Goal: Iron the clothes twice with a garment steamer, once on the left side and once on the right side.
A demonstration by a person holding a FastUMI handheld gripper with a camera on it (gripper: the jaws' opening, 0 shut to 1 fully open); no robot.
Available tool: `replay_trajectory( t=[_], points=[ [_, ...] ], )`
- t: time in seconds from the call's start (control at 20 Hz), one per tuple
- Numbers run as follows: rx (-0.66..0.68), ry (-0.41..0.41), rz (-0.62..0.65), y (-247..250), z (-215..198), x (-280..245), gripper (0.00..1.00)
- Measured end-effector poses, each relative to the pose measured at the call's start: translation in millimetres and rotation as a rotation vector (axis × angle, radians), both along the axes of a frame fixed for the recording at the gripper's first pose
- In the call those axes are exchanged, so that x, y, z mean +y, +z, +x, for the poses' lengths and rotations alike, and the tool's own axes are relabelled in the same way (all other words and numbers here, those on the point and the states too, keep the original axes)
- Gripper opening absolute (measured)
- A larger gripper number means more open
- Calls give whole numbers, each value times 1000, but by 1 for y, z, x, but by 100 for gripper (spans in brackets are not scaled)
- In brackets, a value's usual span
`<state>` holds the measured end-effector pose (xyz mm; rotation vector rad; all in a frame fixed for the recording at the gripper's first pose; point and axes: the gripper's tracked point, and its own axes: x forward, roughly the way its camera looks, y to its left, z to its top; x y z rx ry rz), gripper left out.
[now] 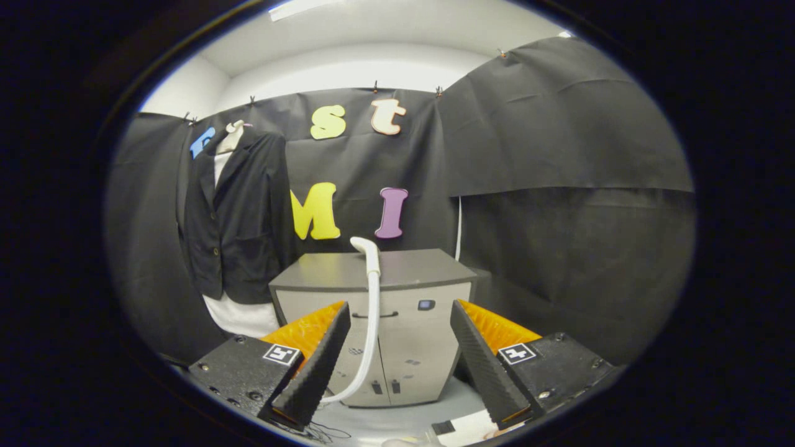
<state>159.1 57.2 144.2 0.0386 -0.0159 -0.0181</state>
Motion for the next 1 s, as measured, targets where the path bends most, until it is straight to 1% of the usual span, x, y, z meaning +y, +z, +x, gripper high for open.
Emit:
replay_trajectory(
  t=[0.2,0.45,0.7,0.85,1.0],
  points=[
    [-14,35,-20,42,69,-3,100],
    [22,136,-11,83,166,13,100],
    [119,238,-11,85,255,31,100],
    [181,264,-5,78,300,36,100],
    [267,301,40,61,337,40,100]
  ],
)
